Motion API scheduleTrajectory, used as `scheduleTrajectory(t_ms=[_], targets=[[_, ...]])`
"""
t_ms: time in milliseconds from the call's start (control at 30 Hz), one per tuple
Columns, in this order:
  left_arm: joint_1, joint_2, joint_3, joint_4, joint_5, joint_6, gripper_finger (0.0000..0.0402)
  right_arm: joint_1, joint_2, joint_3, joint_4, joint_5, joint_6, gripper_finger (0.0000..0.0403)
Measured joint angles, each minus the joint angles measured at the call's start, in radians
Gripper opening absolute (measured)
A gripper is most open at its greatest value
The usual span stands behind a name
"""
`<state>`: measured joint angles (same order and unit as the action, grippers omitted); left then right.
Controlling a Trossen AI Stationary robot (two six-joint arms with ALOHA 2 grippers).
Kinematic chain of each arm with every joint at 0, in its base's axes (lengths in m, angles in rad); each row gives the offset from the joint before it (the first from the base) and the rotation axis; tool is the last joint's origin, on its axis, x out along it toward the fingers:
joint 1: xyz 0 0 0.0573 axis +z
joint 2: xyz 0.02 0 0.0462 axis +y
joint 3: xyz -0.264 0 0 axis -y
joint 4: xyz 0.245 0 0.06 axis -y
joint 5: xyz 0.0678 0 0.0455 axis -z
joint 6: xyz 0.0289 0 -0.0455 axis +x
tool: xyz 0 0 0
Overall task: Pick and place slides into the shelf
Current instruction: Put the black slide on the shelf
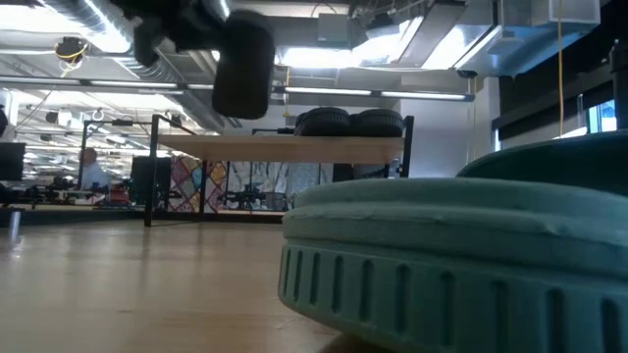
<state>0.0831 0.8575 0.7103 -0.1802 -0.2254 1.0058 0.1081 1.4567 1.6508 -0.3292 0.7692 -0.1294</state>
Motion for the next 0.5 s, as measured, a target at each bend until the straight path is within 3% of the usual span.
scheduleTrajectory(t_ms=[367,500], targets=[[0.193,0.035,-0.055,0.124,0.266,0.085,0.0052,0.000,0.000,0.000,-0.010,0.000,0.024,0.0240],[0.247,0.081,-0.055,0.132,0.314,0.129,0.0051,0.000,0.000,0.000,-0.011,0.000,0.024,0.0240]])
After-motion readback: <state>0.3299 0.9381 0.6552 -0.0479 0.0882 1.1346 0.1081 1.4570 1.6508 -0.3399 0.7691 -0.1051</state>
